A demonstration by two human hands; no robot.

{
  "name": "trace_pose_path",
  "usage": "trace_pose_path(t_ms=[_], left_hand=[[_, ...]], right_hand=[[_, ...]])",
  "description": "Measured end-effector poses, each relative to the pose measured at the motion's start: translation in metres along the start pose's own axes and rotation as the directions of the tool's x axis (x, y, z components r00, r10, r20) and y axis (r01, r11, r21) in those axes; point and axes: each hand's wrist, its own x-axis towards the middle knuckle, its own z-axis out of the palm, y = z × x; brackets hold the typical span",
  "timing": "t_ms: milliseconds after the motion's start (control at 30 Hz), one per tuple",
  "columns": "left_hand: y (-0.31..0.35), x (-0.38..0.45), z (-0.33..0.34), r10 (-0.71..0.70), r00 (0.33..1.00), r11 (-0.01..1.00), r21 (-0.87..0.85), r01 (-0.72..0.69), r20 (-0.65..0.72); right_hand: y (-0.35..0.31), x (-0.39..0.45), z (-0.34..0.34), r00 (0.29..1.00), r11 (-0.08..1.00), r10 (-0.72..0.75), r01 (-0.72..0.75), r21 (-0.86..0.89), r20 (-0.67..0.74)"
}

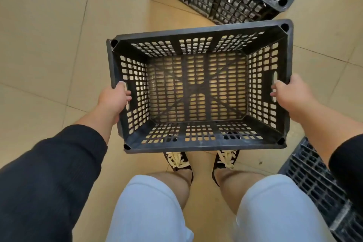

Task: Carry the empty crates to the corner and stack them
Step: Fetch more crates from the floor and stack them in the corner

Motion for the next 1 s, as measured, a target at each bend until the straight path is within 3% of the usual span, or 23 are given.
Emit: trace_pose_path(t_ms=[100,233,433,600,1000], left_hand=[[-0.007,0.007,0.000,-0.011,1.000,1.000,-0.019,0.011,0.015],[-0.014,0.000,-0.012,-0.060,0.994,0.998,0.007,0.059,0.092],[-0.026,-0.070,-0.072,-0.030,0.996,0.996,0.081,0.023,0.084],[-0.030,-0.156,-0.163,-0.032,0.998,0.998,0.055,0.029,0.047],[-0.040,-0.350,-0.413,0.034,0.995,0.996,-0.077,-0.041,-0.089]], right_hand=[[-0.002,0.002,0.004,1.000,0.997,0.017,-0.017,0.074,0.001],[-0.004,-0.013,0.000,0.999,0.999,0.024,-0.023,0.041,-0.022],[-0.020,-0.086,-0.033,0.999,1.000,0.014,-0.015,-0.004,-0.044],[-0.056,-0.181,-0.080,0.999,0.995,-0.020,0.017,-0.094,-0.026],[-0.198,-0.441,-0.162,0.959,0.900,-0.281,0.278,-0.337,0.041]])
